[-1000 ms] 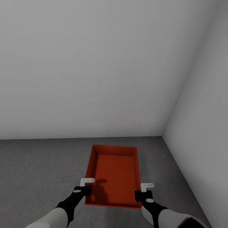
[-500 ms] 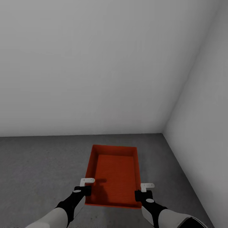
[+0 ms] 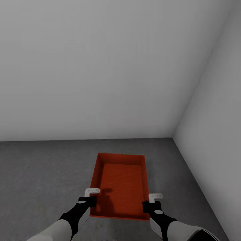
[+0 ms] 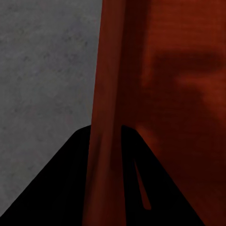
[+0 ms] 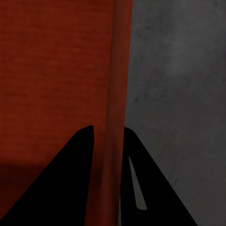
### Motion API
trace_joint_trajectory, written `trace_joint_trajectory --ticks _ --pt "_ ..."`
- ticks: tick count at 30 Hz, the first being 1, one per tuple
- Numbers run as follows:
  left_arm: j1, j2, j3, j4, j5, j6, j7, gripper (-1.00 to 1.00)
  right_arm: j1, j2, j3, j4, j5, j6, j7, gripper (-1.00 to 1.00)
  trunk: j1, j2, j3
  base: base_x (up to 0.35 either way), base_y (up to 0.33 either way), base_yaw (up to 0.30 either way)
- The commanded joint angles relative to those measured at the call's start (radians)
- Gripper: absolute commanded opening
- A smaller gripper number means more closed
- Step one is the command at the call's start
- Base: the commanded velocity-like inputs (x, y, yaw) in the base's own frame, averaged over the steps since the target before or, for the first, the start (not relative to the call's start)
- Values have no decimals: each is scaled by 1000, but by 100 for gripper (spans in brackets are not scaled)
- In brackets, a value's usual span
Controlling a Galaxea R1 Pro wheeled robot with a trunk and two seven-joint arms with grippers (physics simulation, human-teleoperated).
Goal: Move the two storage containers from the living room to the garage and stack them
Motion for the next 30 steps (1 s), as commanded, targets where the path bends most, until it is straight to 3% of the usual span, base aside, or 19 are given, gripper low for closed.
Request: trace_joint_trajectory --ticks 1,30 --pt "0 1 -8 1 12 7 7 -100 -1 -47 11 -2 -9 -7 -37 -100 4 -8 -6 0 0 0" --pt "0 1 -8 0 12 7 7 -100 -1 -48 11 -2 -9 -7 -37 -100 115 -211 -142 0 0 0"
